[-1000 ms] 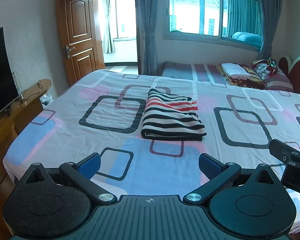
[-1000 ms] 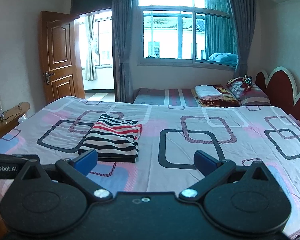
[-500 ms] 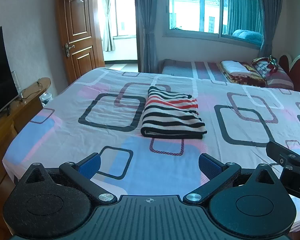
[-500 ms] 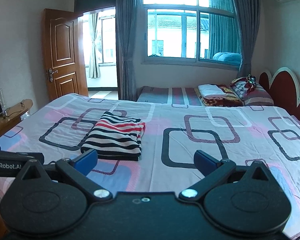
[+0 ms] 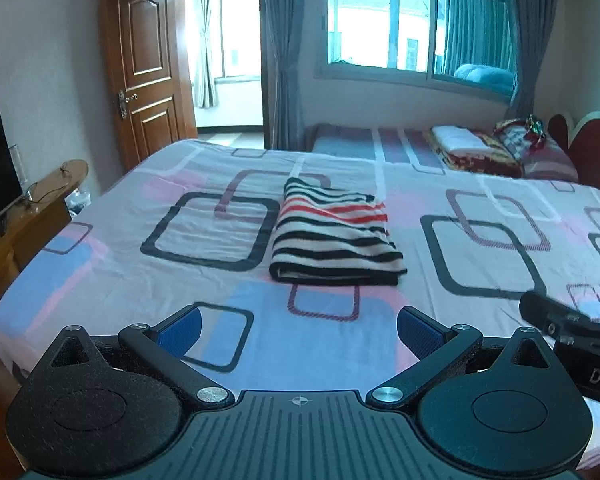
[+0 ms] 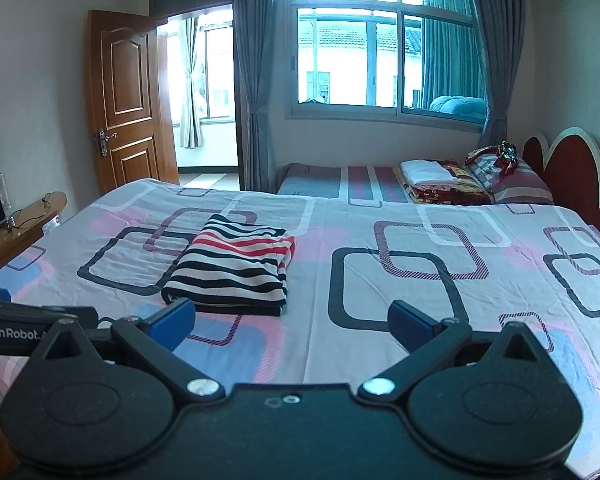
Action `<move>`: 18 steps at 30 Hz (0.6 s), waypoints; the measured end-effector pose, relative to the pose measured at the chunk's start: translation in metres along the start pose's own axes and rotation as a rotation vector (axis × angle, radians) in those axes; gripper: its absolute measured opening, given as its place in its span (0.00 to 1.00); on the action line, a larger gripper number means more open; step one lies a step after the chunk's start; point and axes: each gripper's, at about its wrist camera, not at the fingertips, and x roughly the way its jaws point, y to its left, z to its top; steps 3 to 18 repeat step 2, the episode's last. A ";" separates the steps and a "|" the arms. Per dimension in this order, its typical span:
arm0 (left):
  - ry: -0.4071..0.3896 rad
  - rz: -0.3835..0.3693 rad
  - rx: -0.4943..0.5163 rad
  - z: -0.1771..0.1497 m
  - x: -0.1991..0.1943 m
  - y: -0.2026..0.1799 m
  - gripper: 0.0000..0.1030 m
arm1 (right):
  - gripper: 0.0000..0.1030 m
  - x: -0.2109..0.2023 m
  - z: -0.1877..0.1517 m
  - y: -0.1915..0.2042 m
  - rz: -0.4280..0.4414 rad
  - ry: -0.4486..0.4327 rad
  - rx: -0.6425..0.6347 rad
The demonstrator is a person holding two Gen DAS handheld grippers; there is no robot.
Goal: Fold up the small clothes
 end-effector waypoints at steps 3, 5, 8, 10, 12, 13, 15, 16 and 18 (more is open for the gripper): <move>0.005 -0.025 0.001 0.003 0.008 0.002 1.00 | 0.99 0.004 -0.001 0.000 -0.002 0.008 0.002; 0.005 -0.025 0.001 0.003 0.008 0.002 1.00 | 0.99 0.004 -0.001 0.000 -0.002 0.008 0.002; 0.005 -0.025 0.001 0.003 0.008 0.002 1.00 | 0.99 0.004 -0.001 0.000 -0.002 0.008 0.002; 0.005 -0.025 0.001 0.003 0.008 0.002 1.00 | 0.99 0.004 -0.001 0.000 -0.002 0.008 0.002; 0.005 -0.025 0.001 0.003 0.008 0.002 1.00 | 0.99 0.004 -0.001 0.000 -0.002 0.008 0.002; 0.005 -0.025 0.001 0.003 0.008 0.002 1.00 | 0.99 0.004 -0.001 0.000 -0.002 0.008 0.002; 0.005 -0.025 0.001 0.003 0.008 0.002 1.00 | 0.99 0.004 -0.001 0.000 -0.002 0.008 0.002; 0.005 -0.025 0.001 0.003 0.008 0.002 1.00 | 0.99 0.004 -0.001 0.000 -0.002 0.008 0.002; 0.005 -0.025 0.001 0.003 0.008 0.002 1.00 | 0.99 0.004 -0.001 0.000 -0.002 0.008 0.002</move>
